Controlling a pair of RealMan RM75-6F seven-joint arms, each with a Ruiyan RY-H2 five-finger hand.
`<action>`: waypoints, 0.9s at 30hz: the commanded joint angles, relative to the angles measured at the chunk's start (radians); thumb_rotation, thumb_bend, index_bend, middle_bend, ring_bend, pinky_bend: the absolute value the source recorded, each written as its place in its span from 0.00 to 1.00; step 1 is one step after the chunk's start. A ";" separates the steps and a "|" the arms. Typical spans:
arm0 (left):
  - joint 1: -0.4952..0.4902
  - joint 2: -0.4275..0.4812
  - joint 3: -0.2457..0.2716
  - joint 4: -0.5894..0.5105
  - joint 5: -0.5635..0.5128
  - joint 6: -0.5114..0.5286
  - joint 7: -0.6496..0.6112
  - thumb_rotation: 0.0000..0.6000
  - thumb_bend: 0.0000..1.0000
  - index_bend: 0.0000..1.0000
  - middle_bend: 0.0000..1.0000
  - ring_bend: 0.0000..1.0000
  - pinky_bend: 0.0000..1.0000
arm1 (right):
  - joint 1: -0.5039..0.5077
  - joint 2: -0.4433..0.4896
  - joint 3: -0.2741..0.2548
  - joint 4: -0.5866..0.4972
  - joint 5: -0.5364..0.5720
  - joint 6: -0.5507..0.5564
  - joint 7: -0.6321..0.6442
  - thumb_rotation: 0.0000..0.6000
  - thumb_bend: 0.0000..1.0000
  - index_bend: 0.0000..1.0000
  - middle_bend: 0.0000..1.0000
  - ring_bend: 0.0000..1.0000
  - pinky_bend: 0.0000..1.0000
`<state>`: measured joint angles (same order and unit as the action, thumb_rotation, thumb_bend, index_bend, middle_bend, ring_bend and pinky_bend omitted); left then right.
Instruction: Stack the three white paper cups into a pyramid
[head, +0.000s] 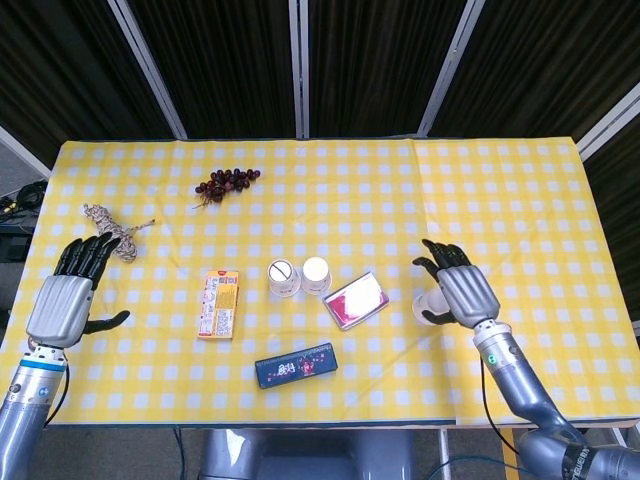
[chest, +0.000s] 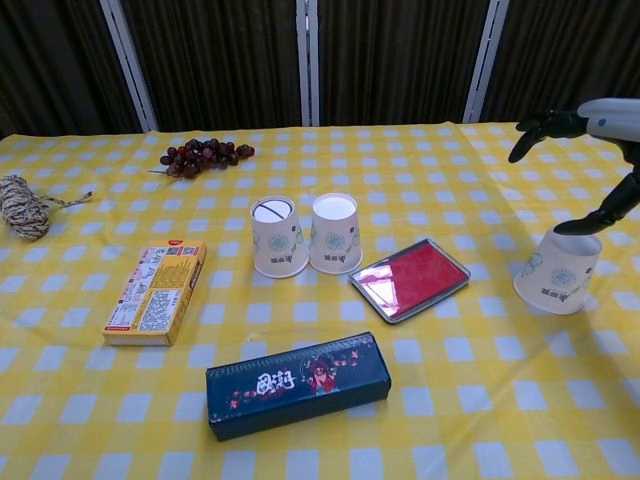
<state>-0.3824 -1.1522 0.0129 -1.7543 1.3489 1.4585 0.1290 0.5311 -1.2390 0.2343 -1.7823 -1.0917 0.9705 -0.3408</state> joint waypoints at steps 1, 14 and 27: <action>0.004 0.001 -0.006 0.001 0.004 -0.009 -0.001 1.00 0.13 0.00 0.00 0.00 0.00 | 0.037 -0.012 -0.007 0.005 0.075 -0.035 -0.054 1.00 0.12 0.26 0.00 0.00 0.00; 0.016 -0.002 -0.030 0.002 0.010 -0.046 0.010 1.00 0.13 0.00 0.00 0.00 0.00 | 0.073 -0.004 -0.050 -0.008 0.207 -0.013 -0.147 1.00 0.12 0.30 0.02 0.00 0.00; 0.031 -0.004 -0.054 0.002 0.021 -0.071 0.012 1.00 0.13 0.00 0.00 0.00 0.00 | 0.083 -0.059 -0.085 0.100 0.255 0.006 -0.126 1.00 0.12 0.33 0.04 0.00 0.00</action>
<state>-0.3516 -1.1557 -0.0410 -1.7522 1.3702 1.3884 0.1407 0.6142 -1.2942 0.1523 -1.6866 -0.8381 0.9761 -0.4717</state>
